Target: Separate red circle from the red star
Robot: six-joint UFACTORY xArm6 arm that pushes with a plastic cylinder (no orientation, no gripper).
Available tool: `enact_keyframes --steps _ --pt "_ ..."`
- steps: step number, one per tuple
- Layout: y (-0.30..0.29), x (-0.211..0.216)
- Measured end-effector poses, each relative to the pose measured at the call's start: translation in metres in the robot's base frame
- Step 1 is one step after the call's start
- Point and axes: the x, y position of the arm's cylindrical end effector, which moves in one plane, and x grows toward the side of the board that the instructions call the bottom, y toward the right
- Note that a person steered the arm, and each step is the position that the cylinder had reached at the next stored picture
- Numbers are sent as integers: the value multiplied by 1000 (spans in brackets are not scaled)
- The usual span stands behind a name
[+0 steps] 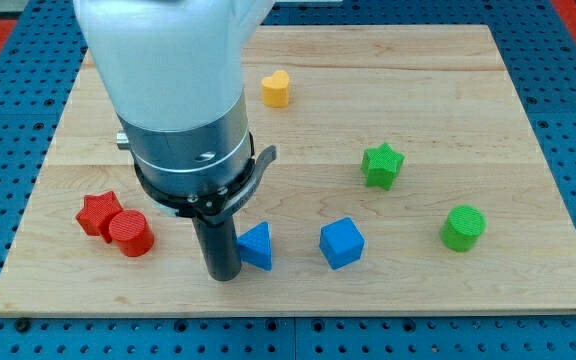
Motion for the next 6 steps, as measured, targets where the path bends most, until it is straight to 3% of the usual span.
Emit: enact_keyframes --steps 6 --pt "-14 -65"
